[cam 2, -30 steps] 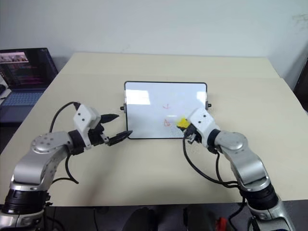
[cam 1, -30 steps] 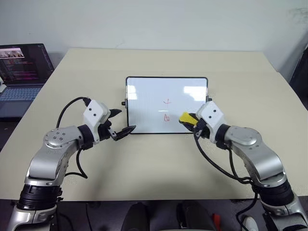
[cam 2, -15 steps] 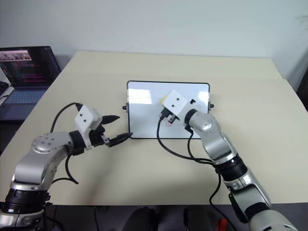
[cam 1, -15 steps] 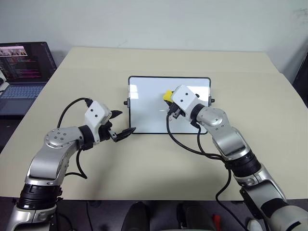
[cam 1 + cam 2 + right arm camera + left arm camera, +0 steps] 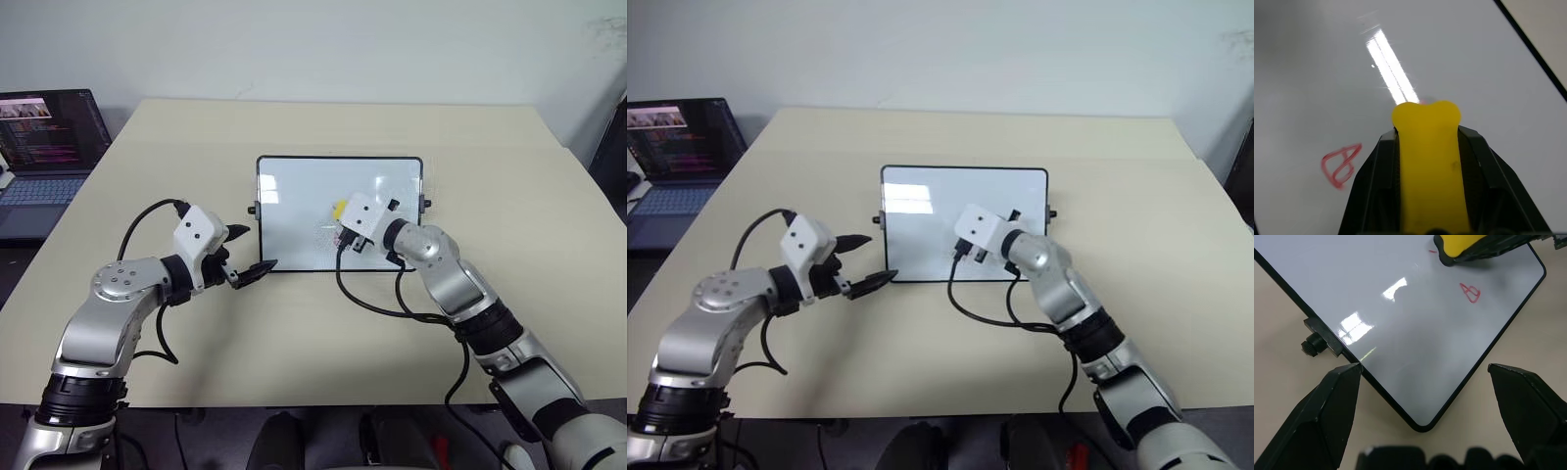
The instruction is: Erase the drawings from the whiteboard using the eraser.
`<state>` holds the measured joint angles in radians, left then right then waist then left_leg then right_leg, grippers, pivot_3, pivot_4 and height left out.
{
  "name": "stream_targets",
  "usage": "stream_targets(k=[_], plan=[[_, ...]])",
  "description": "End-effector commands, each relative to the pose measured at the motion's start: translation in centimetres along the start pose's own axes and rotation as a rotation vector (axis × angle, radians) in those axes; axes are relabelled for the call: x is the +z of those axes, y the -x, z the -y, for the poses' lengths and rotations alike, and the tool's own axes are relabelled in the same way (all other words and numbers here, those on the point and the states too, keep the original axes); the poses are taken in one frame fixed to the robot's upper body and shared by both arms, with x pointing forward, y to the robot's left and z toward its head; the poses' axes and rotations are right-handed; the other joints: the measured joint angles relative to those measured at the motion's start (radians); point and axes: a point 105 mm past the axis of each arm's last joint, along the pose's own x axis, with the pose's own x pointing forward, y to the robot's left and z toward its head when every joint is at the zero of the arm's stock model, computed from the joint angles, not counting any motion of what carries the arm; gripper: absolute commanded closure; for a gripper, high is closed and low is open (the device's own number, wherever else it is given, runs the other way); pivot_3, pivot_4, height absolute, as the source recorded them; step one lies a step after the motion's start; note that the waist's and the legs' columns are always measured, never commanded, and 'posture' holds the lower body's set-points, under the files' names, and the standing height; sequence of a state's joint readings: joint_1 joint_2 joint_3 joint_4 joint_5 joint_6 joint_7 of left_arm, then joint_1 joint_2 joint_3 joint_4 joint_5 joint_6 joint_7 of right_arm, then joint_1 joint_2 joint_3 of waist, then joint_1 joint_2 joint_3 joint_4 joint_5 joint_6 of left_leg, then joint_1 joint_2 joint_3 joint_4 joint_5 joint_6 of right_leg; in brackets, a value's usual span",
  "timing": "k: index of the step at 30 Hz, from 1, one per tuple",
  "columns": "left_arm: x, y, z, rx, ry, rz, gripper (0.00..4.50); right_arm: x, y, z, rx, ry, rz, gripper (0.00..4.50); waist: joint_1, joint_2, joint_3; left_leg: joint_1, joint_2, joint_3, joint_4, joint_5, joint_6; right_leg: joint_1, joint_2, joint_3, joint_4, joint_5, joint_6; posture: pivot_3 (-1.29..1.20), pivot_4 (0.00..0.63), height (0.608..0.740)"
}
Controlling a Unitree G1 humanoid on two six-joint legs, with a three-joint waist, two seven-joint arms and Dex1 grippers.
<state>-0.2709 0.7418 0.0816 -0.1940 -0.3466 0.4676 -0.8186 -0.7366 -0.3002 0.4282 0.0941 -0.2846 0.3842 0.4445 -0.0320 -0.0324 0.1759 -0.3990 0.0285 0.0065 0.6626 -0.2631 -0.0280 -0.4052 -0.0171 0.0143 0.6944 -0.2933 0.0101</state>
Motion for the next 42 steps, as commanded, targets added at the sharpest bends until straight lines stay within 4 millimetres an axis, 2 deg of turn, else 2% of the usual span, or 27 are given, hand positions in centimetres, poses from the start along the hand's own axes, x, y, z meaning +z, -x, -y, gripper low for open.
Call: stream_targets(k=[1,3,6,11,13,15,21,25,31,33,36,38,42], plan=[[1.3,0.1,0.0,0.001,-0.042,0.04,0.0,1.8,0.1,3.8,-0.155,0.019,0.061,3.26,0.0,0.0,0.0,0.0,0.0,0.0,0.0,0.0,0.0,0.0,0.0,0.0,0.0,0.0,0.0,0.0,0.15,0.74],[1.3,0.1,0.0,0.0,-0.043,0.041,0.0,2.1,-0.1,4.1,-0.166,0.026,0.072,3.26,0.0,0.0,0.0,0.0,0.0,0.0,0.0,0.0,0.0,0.0,0.0,0.0,0.001,0.0,0.0,0.0,0.15,0.74],[1.4,0.0,0.2,-0.017,-0.051,0.048,0.0,1.9,-0.7,3.5,-0.125,0.058,0.061,3.26,0.0,0.0,0.0,0.0,0.0,0.0,0.0,0.0,0.0,0.0,0.0,0.0,0.0,0.0,0.0,0.0,0.15,0.74],[1.4,0.1,0.4,-0.021,-0.05,0.054,0.0,-0.4,-0.6,-0.6,0.101,0.108,-0.015,3.26,0.0,0.0,0.0,0.0,0.0,0.0,0.0,0.0,0.0,0.0,0.0,0.0,-0.001,0.0,0.0,0.0,0.15,0.74],[1.4,0.1,0.4,-0.022,-0.047,0.053,0.0,-0.7,-0.4,-1.4,0.141,0.113,-0.022,3.26,0.0,0.0,0.0,0.0,0.0,0.0,0.0,0.0,0.0,0.0,0.0,0.0,-0.001,0.0,0.0,0.0,0.15,0.74],[1.3,0.1,0.4,-0.022,-0.045,0.051,0.0,-0.3,-0.4,-0.7,0.098,0.118,-0.01,3.26,0.0,0.0,0.0,0.0,0.0,0.0,0.0,0.0,0.0,0.0,0.0,0.0,0.0,0.0,0.0,0.0,0.15,0.74],[1.4,-0.1,0.4,-0.036,-0.049,0.057,0.0,1.5,-0.6,4.0,-0.137,0.168,0.042,3.26,0.0,0.0,0.0,0.001,0.0,0.0,0.001,0.001,0.0,0.0,0.0,0.0,0.003,0.0,-0.001,0.0,0.15,0.74],[1.4,-0.1,0.4,-0.037,-0.047,0.059,0.0,0.5,-0.6,3.2,-0.076,0.187,0.007,3.26,0.0,0.0,0.0,0.001,0.0,0.0,0.0,0.001,0.0,0.0,0.0,0.0,0.002,0.0,-0.001,0.0,0.15,0.74],[1.4,-0.2,0.6,-0.044,-0.043,0.064,0.0,-1.8,0.4,-0.9,0.158,0.207,-0.065,3.26,0.0,-0.001,-0.001,0.0,0.0,0.0,0.0,0.0,0.0,0.0,0.0,0.0,-0.001,0.0,-0.001,0.0,0.15,0.74],[1.4,-0.3,0.5,-0.046,-0.044,0.066,0.0,-1.7,0.4,-0.5,0.135,0.217,-0.065,3.26,-0.001,-0.001,-0.001,0.001,0.0,0.0,0.0,0.0,0.0,0.0,0.0,0.0,0.001,0.0,-0.001,0.0,0.15,0.74],[1.4,-0.4,0.5,-0.048,-0.043,0.067,0.0,-1.0,0.2,2.8,-0.04,0.23,-0.052,3.26,0.0,-0.001,-0.001,0.002,0.0,0.0,0.001,0.001,0.001,0.001,0.0,0.0,0.003,0.0,-0.002,0.0,0.15,0.74],[1.4,-0.5,0.5,-0.051,-0.044,0.068,0.0,-0.9,0.3,3.7,-0.08,0.23,-0.05,3.26,0.0,-0.001,-0.001,0.002,0.0,-0.001,0.001,0.002,0.002,0.001,0.001,0.0,0.004,0.001,-0.002,0.0,0.15,0.74],[1.5,-0.6,0.4,-0.052,-0.047,0.072,0.0,-1.6,0.4,1.7,0.034,0.217,-0.065,3.26,0.0,-0.001,-0.001,0.002,0.0,0.0,0.001,0.003,0.001,0.001,0.001,0.0,0.003,0.001,-0.002,0.0,0.15,0.74]])
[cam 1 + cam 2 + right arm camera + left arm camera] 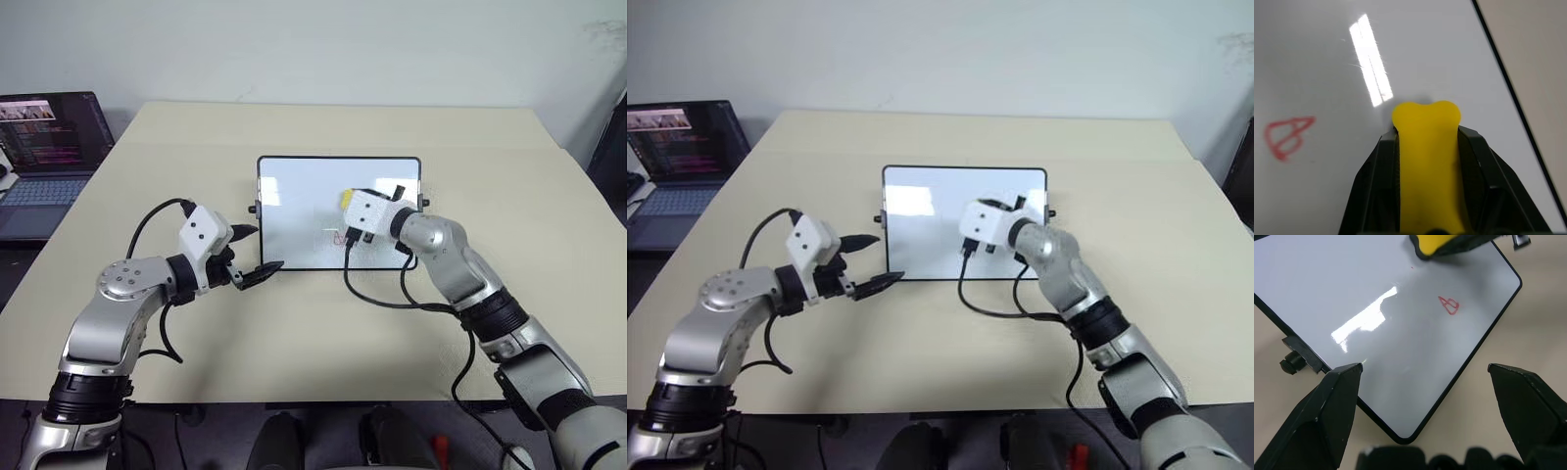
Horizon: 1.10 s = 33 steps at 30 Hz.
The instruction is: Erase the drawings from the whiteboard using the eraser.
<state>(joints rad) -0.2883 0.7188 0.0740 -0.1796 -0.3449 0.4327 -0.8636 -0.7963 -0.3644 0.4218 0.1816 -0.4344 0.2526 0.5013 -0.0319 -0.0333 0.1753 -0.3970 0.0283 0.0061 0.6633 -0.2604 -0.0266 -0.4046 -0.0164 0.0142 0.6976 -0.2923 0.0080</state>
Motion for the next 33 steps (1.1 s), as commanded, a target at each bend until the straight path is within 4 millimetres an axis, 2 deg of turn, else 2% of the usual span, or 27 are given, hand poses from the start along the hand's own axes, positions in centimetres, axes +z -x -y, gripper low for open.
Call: stream_targets(k=[1,3,5,10,13,17,19,22,25,27,30,33], plan=[[1.0,-0.1,-0.1,-0.002,-0.036,0.031,0.0,-0.4,0.3,-1.7,0.098,-0.023,-0.016,3.26,0.0,0.0,0.0,0.0,0.0,0.0,0.0,0.0,0.0,0.0,0.0,0.0,0.0,0.0,0.0,0.0,0.15,0.74],[0.9,-0.1,-0.1,-0.004,-0.035,0.031,0.0,-0.1,0.4,-2.8,0.149,-0.03,-0.002,3.26,0.0,0.0,0.0,0.0,0.0,0.0,-0.001,0.0,0.0,0.0,0.0,0.0,0.0,0.0,0.0,0.0,0.15,0.74],[0.9,-0.1,0.0,-0.005,-0.035,0.031,0.0,0.5,0.3,-2.8,0.137,-0.032,0.019,3.26,-0.002,0.0,0.0,0.0,0.0,0.0,-0.001,0.0,0.0,0.0,0.0,0.0,-0.001,0.0,0.0,0.0,0.15,0.74],[0.9,0.0,0.0,-0.003,-0.031,0.028,0.0,2.2,-0.5,-0.1,-0.024,-0.03,0.077,3.26,-0.002,0.0,0.0,0.0,0.001,0.0,-0.001,0.0,0.0,0.0,0.0,0.0,0.0,0.0,0.0,0.0,0.15,0.74],[0.9,0.1,0.0,-0.003,-0.031,0.028,0.0,2.5,-0.7,0.1,-0.038,-0.03,0.089,3.26,-0.001,0.0,0.0,-0.001,0.0,0.0,-0.001,0.0,0.0,0.0,0.0,0.0,0.0,0.0,0.0,0.0,0.15,0.74],[1.0,0.1,-0.1,0.0,-0.034,0.027,0.0,1.7,-0.7,-2.6,0.107,-0.017,0.055,3.26,0.0,0.0,0.0,-0.001,0.0,0.0,-0.001,0.0,0.0,-0.001,0.0,0.0,-0.002,0.0,0.0,0.0,0.15,0.74],[1.0,0.2,-0.1,0.001,-0.035,0.027,0.0,1.4,-0.6,-3.1,0.125,-0.015,0.048,3.26,0.0,0.0,0.0,-0.001,0.0,0.0,-0.001,0.0,0.0,-0.001,0.0,0.0,-0.002,0.0,0.0,0.0,0.15,0.74],[1.0,0.2,-0.1,0.001,-0.033,0.025,0.0,2.1,-0.6,-1.0,0.014,-0.031,0.079,3.26,0.0,0.0,0.0,-0.001,0.0,-0.001,-0.001,0.0,0.0,-0.001,0.0,-0.001,-0.001,0.0,0.0,0.0,0.15,0.74],[0.7,0.3,0.0,-0.002,-0.026,0.022,0.0,2.9,0.2,1.9,-0.1,-0.146,0.134,3.26,0.0,0.0,0.0,-0.001,0.0,-0.001,-0.001,0.0,0.0,-0.001,0.0,-0.001,-0.001,0.0,0.0,0.0,0.15,0.74],[0.3,0.6,-0.2,0.009,-0.013,0.014,0.0,3.1,1.2,2.6,-0.115,-0.269,0.173,3.26,0.0,0.0,0.0,-0.002,0.0,-0.001,-0.001,0.0,0.0,-0.001,0.0,-0.001,-0.001,0.0,0.0,0.0,0.15,0.74],[-0.2,1.0,-0.4,0.024,-0.002,-0.001,0.0,3.5,2.6,2.7,-0.088,-0.41,0.214,3.26,0.001,0.0,0.0,-0.003,0.001,-0.001,-0.001,0.0,0.0,-0.001,0.0,-0.001,-0.003,0.0,0.0,0.0,0.15,0.74],[-0.7,1.4,-0.4,0.032,0.022,-0.002,0.0,3.7,5.3,1.6,0.009,-0.573,0.262,3.26,0.002,0.0,0.0,-0.003,0.001,-0.001,-0.003,-0.001,0.0,-0.001,0.0,-0.001,-0.005,0.0,0.0,0.0,0.15,0.74]])
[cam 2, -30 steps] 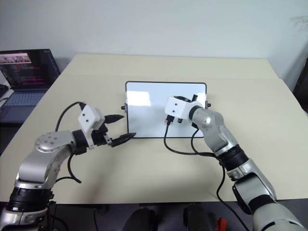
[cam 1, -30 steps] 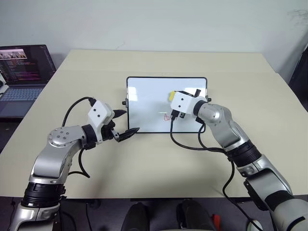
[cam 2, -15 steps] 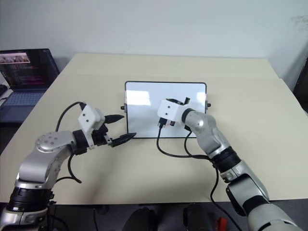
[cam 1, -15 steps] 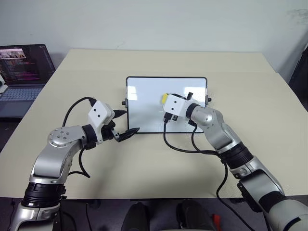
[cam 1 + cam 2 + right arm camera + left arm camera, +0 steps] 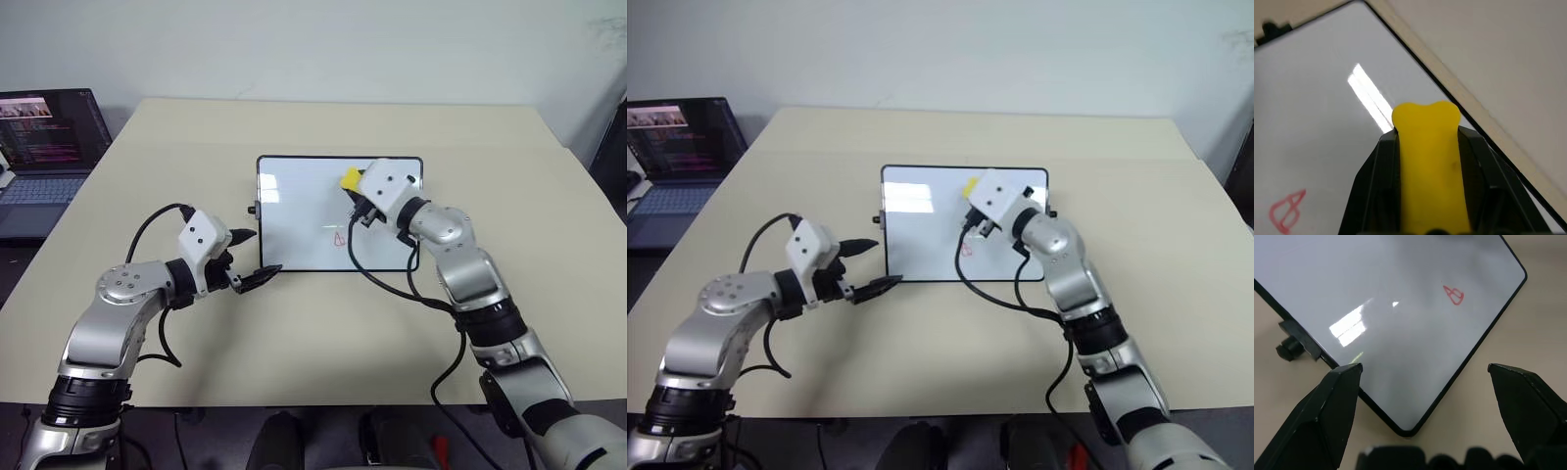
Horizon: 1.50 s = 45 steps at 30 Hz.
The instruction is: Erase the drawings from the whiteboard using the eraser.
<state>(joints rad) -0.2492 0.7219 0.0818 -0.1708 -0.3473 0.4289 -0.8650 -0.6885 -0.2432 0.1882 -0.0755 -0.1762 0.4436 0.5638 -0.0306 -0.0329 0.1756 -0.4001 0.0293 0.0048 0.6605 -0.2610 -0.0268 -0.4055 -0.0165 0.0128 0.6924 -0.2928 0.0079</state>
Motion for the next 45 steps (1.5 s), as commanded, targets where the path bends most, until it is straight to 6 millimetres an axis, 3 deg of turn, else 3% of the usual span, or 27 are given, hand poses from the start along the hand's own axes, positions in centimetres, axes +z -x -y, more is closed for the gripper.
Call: stream_targets(k=[1,7,13,19,26,34,45], plan=[[0.5,1.0,-0.6,0.028,-0.001,0.027,0.0,1.4,3.0,-0.8,0.088,-0.161,0.061,3.26,0.001,0.0,0.0,0.0,0.0,-0.001,0.0,0.0,0.0,0.0,0.0,-0.001,-0.001,0.0,0.0,0.0,0.15,0.74],[-1.1,2.3,0.1,0.011,0.087,0.028,0.0,-2.8,9.0,-2.9,0.177,-0.249,-0.112,3.26,0.003,0.0,0.0,-0.001,-0.001,-0.001,0.0,-0.001,0.0,0.001,-0.002,-0.002,-0.004,0.0,0.0,0.0,0.15,0.74],[-3.4,2.9,0.9,-0.021,0.031,-0.075,0.0,-6.6,11.4,-4.2,0.197,-0.095,-0.283,3.26,-0.001,0.0,0.0,0.001,0.0,0.0,0.0,-0.001,0.0,0.001,0.0,-0.001,-0.003,0.0,0.0,0.0,0.15,0.74],[-2.8,2.3,0.7,-0.017,0.022,-0.05,0.0,-6.5,10.0,-5.3,0.191,0.025,-0.252,3.26,0.001,0.0,0.0,0.001,0.0,0.0,0.0,-0.001,0.0,0.001,0.001,0.0,-0.003,-0.001,0.001,0.0,0.15,0.74],[-2.1,2.1,1.1,-0.037,0.002,-0.04,0.0,-3.8,5.5,-4.3,0.051,0.116,-0.1,3.26,-0.001,0.0,0.0,0.0,0.0,0.001,0.0,-0.001,0.0,0.001,0.002,0.001,-0.002,0.0,0.001,0.0,0.15,0.74],[-2.0,1.8,1.4,-0.049,-0.002,-0.04,0.0,-3.1,1.4,-3.8,-0.009,0.208,-0.076,3.26,0.0,0.0,0.0,0.0,0.0,0.001,0.0,-0.001,0.0,0.001,0.001,0.001,-0.003,0.0,0.001,0.0,0.15,0.74],[-1.7,1.6,1.5,-0.051,-0.005,-0.027,0.0,-5.7,1.0,-6.9,0.187,0.326,-0.193,3.26,0.0,0.0,0.0,0.001,0.0,0.001,0.001,-0.001,0.0,0.001,0.001,0.001,-0.001,0.0,0.001,0.0,0.15,0.74]])
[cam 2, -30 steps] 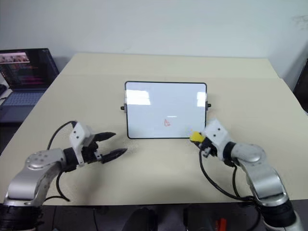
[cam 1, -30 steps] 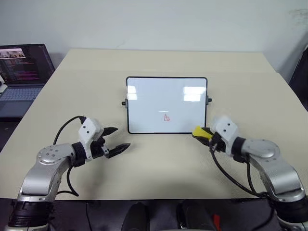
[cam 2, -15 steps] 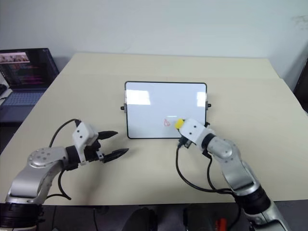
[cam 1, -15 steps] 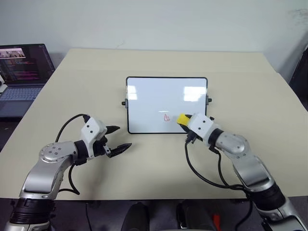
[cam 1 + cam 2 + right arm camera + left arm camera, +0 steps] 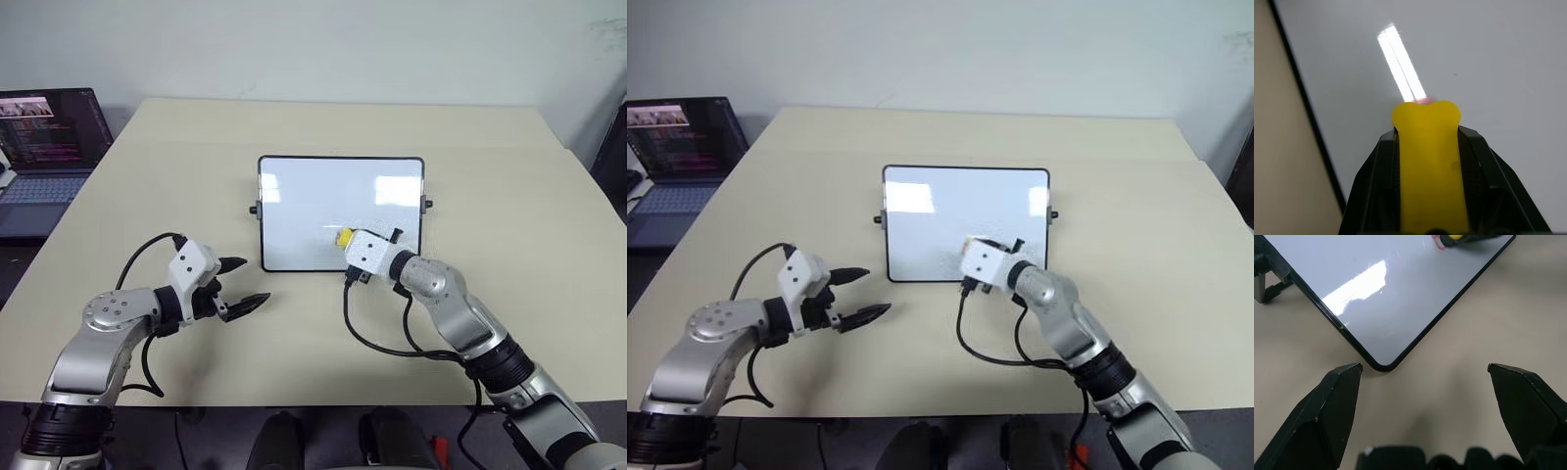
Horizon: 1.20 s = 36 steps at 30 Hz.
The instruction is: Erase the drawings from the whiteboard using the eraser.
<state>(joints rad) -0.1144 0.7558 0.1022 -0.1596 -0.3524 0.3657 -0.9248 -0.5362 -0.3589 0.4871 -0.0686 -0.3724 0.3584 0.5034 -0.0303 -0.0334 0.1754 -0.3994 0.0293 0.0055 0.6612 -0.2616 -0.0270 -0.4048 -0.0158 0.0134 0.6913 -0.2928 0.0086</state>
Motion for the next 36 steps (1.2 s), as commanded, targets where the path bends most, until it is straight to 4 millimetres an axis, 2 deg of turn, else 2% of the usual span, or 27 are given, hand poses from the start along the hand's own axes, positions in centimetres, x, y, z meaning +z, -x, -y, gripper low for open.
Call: stream_targets(k=[1,3,7,10,15,17,23,25,30,33,36], plan=[[1.5,-0.1,0.2,-0.006,-0.045,0.044,0.0,0.4,0.0,0.6,-0.016,0.04,0.005,3.26,0.0,0.0,0.0,0.0,0.0,0.0,0.0,0.0,0.0,0.0,0.0,0.0,0.001,0.0,0.0,0.0,0.15,0.74],[1.7,-0.2,0.2,-0.013,-0.045,0.049,0.0,1.1,-0.3,2.3,-0.102,0.046,0.023,3.26,0.0,0.0,0.0,0.001,0.0,0.0,0.001,0.0,0.0,0.0,0.0,0.0,0.002,0.0,0.0,0.0,0.15,0.74],[1.7,-0.4,0.4,-0.026,-0.048,0.053,0.0,1.8,-0.6,3.6,-0.159,0.057,0.044,3.26,-0.001,0.0,0.0,0.001,0.0,0.0,0.001,0.0,0.0,0.0,0.0,0.0,0.005,0.0,0.0,0.0,0.15,0.74],[1.8,-0.4,0.5,-0.034,-0.05,0.055,0.0,2.0,-0.9,3.2,-0.136,0.069,0.047,3.26,-0.001,0.0,0.0,0.001,0.0,0.0,0.001,0.0,0.0,0.0,0.0,0.0,0.004,0.0,0.0,0.0,0.15,0.74],[1.8,-0.5,0.6,-0.034,-0.05,0.057,0.0,0.4,-0.8,-0.3,0.048,0.096,-0.009,3.26,-0.001,0.0,0.0,0.001,0.0,0.0,0.001,0.0,0.0,-0.001,0.0,0.0,0.004,0.0,-0.001,0.0,0.15,0.74],[1.8,-0.5,0.6,-0.033,-0.049,0.057,0.0,0.5,-0.9,0.2,0.02,0.121,-0.008,3.26,-0.001,0.0,0.0,0.001,0.0,0.0,0.001,0.0,0.0,0.0,0.0,0.0,0.004,0.0,-0.001,0.0,0.15,0.74],[1.8,-0.6,0.6,-0.036,-0.048,0.057,0.0,1.9,-1.0,4.1,-0.172,0.157,0.032,3.26,-0.001,0.0,0.0,0.002,0.0,0.0,0.002,0.0,0.0,0.0,0.0,0.0,0.006,0.0,-0.001,0.0,0.15,0.74],[1.8,-0.6,0.6,-0.037,-0.048,0.057,0.0,1.9,-1.1,3.8,-0.155,0.164,0.033,3.26,-0.001,0.0,0.0,0.002,0.0,0.0,0.002,0.0,0.0,0.0,0.0,0.0,0.006,0.0,-0.001,0.0,0.15,0.74],[1.8,-0.6,0.5,-0.037,-0.051,0.057,0.0,0.7,-1.0,0.3,0.028,0.178,-0.006,3.26,-0.001,0.0,0.0,0.001,0.0,0.0,0.001,0.0,0.0,0.0,0.0,0.0,0.005,-0.001,-0.001,0.0,0.15,0.74],[1.8,-0.6,0.4,-0.037,-0.052,0.057,0.0,0.2,-0.8,-0.6,0.075,0.176,-0.02,3.26,-0.002,0.0,0.0,0.001,0.0,0.0,0.001,0.0,0.0,0.0,0.0,0.0,0.005,-0.001,-0.001,0.0,0.15,0.74],[1.8,-0.6,0.4,-0.038,-0.054,0.056,0.0,0.3,-0.8,2.0,-0.055,0.183,-0.025,3.27,-0.001,0.0,0.0,0.002,0.0,0.0,0.001,0.0,0.0,0.0,0.0,0.0,0.006,0.0,-0.001,0.0,0.15,0.74]])
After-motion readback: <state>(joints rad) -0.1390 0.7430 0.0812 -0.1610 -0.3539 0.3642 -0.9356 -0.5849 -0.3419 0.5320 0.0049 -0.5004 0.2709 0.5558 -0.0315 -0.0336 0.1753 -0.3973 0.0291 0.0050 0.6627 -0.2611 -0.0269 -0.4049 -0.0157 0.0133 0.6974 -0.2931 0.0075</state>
